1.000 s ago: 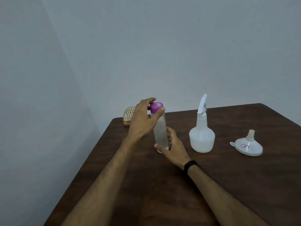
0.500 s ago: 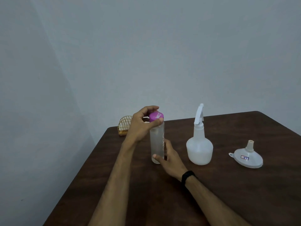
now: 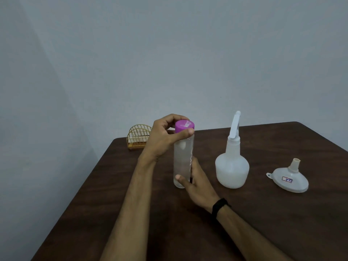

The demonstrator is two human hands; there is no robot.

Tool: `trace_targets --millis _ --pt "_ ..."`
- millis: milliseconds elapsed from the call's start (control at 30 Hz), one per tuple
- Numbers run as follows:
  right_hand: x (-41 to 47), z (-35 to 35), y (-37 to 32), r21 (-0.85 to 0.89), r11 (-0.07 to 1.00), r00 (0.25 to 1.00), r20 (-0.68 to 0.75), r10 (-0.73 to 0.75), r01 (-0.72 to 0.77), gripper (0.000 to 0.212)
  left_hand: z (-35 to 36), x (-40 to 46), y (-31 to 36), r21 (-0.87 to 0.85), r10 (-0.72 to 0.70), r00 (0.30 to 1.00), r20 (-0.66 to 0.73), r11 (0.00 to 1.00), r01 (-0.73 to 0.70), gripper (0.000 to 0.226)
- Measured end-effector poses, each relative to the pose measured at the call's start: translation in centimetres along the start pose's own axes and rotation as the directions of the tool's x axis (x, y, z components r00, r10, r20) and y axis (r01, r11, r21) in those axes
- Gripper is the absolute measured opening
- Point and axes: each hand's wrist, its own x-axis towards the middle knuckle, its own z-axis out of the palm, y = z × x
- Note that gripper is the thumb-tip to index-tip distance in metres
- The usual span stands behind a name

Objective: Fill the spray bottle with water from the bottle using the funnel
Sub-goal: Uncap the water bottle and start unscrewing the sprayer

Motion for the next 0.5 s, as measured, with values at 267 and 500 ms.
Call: trace_targets --millis 267,500 --pt "0.0 0.0 0.2 -0.155 0.988 0.981 -0.186 -0.047 0.017 0.067 -0.5 0.1 -0.3 0.3 -0.014 0.907 -0.42 0.942 0.153 0.058" --pt "-0.1 -0.4 0.0 -0.112 0.994 0.994 -0.105 0.001 -0.013 0.068 -3.5 -0.1 1.5 0.125 -0.143 0.987 0.08 0.983 0.132 0.073"
